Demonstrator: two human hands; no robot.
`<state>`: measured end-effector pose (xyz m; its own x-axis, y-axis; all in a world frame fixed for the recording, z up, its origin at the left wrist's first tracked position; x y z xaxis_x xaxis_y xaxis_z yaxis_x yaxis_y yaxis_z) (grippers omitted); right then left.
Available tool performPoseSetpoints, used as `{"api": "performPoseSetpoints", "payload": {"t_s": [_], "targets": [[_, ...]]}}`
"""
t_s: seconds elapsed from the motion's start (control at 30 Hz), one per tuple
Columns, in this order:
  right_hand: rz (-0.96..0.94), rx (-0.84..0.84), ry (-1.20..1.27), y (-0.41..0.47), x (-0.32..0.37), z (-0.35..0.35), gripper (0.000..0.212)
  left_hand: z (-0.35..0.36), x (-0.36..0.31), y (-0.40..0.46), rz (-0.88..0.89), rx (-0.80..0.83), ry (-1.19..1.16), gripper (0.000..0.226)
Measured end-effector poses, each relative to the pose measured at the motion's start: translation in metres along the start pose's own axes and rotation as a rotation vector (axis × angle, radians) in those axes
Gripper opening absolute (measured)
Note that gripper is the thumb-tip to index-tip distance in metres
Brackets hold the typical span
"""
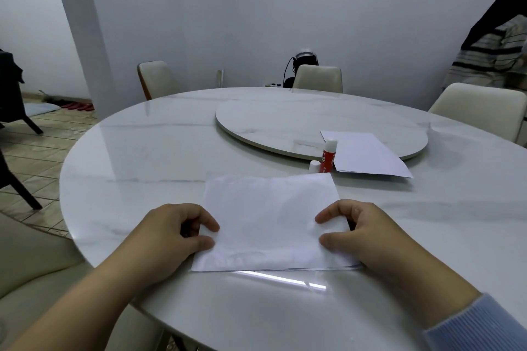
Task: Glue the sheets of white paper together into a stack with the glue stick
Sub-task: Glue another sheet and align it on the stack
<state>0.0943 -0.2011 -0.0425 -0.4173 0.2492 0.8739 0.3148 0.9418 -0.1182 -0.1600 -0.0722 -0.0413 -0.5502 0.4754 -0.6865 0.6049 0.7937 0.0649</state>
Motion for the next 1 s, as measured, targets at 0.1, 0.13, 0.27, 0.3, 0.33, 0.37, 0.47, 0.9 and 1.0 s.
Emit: {"api": "performPoseSetpoints", "payload": {"t_s": [0.1,0.13,0.27,0.3,0.33,0.37,0.47,0.9,1.0], "targets": [[0.010,0.001,-0.017,-0.0009,0.0004,-0.0002,0.024,0.0008,-0.0002,0.0006,0.002,0.003,0.018,0.019],[0.011,0.002,-0.019,-0.0011,0.0005,-0.0003,0.024,0.0008,-0.0002,0.0008,0.004,0.007,0.021,0.019],[0.020,0.004,-0.032,-0.0022,0.0008,-0.0008,0.025,0.0003,0.0011,0.0003,0.007,0.003,0.029,0.020],[0.023,0.006,-0.032,-0.0026,0.0010,-0.0008,0.025,0.0004,0.0013,0.0000,0.009,0.001,0.030,0.019],[0.025,0.009,-0.032,-0.0029,0.0013,-0.0008,0.026,0.0006,0.0015,-0.0003,0.010,0.001,0.031,0.019],[0.027,0.012,-0.034,-0.0032,0.0015,-0.0008,0.026,0.0007,0.0016,-0.0004,0.010,0.002,0.030,0.019],[0.027,0.021,-0.040,-0.0030,0.0020,-0.0006,0.026,0.0005,0.0015,0.0005,0.002,0.009,0.034,0.019],[0.026,0.035,-0.090,-0.0006,0.0005,-0.0036,0.028,0.0008,0.0006,0.0029,0.002,0.018,0.079,0.018],[0.013,0.006,-0.110,0.0009,-0.0013,-0.0045,0.027,0.0003,0.0011,0.0030,0.005,0.017,0.080,0.019]]}}
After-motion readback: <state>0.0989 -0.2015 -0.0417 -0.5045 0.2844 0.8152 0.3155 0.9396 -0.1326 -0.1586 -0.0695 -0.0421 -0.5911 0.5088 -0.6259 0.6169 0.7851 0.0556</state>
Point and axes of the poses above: each hand's wrist, its own y-axis towards the middle knuckle, its own z-axis out of the palm, x = y × z, the point moved 3 cm from there along y, towards the middle knuckle, and after that the axes turned 9 degrees about x, right-handed, at the moved point
